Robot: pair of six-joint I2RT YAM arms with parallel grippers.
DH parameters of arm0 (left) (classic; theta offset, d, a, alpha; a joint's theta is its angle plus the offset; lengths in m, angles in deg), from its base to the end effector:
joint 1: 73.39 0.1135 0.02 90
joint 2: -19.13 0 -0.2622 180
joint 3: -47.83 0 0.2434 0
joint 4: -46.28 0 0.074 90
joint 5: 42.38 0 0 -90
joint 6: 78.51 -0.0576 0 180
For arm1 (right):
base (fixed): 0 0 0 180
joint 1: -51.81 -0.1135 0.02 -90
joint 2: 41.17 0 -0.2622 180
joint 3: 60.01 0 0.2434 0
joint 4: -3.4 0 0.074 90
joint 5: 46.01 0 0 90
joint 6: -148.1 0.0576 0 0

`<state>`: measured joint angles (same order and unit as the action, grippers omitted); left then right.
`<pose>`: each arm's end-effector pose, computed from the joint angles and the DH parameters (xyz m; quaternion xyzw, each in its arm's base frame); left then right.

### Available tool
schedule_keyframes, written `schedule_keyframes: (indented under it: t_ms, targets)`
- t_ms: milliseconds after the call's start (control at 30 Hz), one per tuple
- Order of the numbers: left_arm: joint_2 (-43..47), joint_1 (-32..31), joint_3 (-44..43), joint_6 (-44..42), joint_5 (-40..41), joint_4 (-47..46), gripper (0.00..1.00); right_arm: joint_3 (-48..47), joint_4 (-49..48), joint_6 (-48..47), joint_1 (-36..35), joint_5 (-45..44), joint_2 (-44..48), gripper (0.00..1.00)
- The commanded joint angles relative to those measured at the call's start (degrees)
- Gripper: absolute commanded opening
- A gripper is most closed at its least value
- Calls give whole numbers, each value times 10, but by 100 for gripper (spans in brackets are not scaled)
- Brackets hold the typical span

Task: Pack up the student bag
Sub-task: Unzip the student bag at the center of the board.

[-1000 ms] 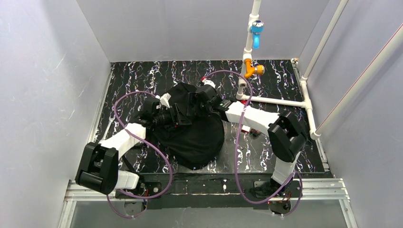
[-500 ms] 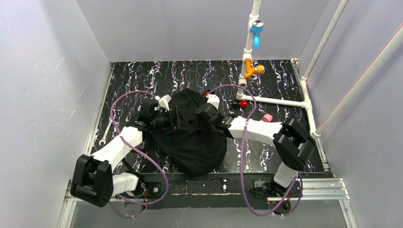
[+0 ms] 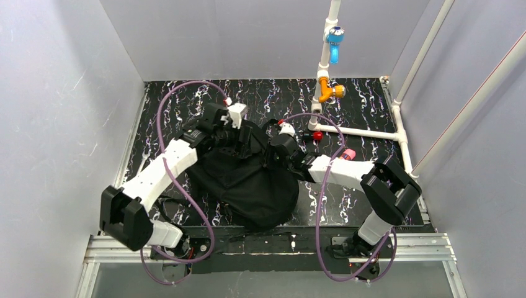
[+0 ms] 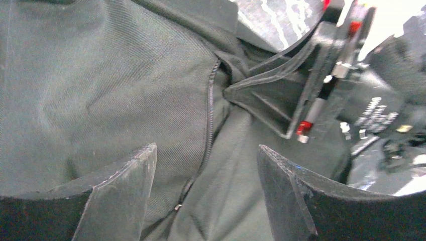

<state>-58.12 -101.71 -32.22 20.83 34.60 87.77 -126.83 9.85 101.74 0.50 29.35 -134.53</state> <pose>0.2639 -0.1570 0.2998 0.1961 0.8753 -0.2356 0.3742 0.2376 0.2734 0.1959 0.0024 0.8737 0.2732 0.4025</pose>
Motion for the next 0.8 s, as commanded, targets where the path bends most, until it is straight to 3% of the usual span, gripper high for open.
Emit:
schedule_keyframes:
  t_ms: [0,133,300,467,533,567,600,667,700,733,767]
  targets:
    - [-36,-32,-59,-101,99,64,73,5,-78,12,21,92,-4,16]
    - [-76,-71,-74,-162,200,65,72,-37,-60,4,34,117,-25,16]
    - [-61,-101,-34,-193,281,21,68,-72,-50,-4,39,137,-40,17]
    - [-60,-127,-20,-218,322,2,75,-90,-58,5,39,141,-56,17]
    - [-88,-127,-33,-218,431,15,63,-109,-63,11,39,161,-69,16]
    - [-101,-126,-46,-213,521,21,44,-130,-46,-1,37,150,-74,16]
    - [-100,-118,-53,-215,553,19,35,-150,-25,-16,37,148,-78,19]
    - [-110,-102,-84,-228,542,22,21,-190,20,-47,37,126,-85,23]
    - [-129,-102,-98,-228,531,30,7,-190,26,-51,37,126,-82,23]
    - [-135,-102,-100,-216,513,40,0,-186,37,-57,37,126,-72,28]
    - [-126,-102,-91,-214,497,37,0,-184,51,-68,37,125,-61,39]
